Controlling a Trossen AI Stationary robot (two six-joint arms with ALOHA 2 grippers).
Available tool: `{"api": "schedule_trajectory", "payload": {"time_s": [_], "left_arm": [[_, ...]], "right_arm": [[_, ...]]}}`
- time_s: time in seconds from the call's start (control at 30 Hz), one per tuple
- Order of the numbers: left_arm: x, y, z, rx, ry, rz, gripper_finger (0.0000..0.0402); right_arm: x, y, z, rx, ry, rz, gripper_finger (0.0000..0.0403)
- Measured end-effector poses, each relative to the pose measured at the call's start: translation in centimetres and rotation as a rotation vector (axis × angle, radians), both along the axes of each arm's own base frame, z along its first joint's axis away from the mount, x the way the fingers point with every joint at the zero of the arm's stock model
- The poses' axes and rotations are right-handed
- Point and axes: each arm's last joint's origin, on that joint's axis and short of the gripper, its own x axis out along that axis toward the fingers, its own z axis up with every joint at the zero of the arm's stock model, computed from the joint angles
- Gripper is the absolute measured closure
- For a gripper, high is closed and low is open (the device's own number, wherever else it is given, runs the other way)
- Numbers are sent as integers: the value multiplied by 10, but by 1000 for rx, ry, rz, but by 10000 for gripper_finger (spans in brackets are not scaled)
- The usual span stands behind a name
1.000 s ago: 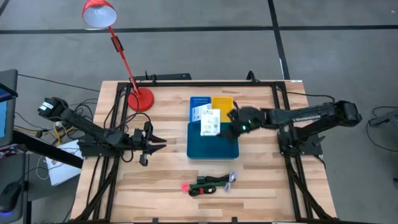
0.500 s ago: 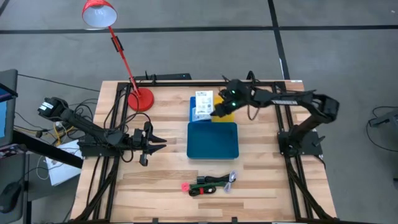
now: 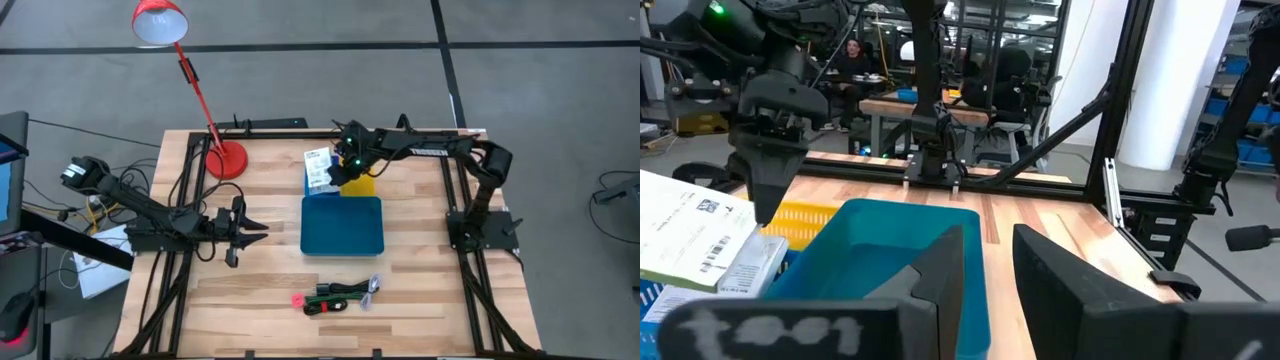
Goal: Pick and place items into bin
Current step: Put the white card reader box into the top blue basket
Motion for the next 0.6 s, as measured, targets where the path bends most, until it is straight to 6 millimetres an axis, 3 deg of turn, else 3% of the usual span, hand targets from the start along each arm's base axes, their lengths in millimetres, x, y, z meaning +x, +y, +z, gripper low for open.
{"api": "schedule_trajectory", "payload": {"time_s": [0.6], "left_arm": [[0, 0, 0, -3, -1, 0, 324]], "right_arm": [[-7, 0, -3, -49, 141, -65, 328]]}}
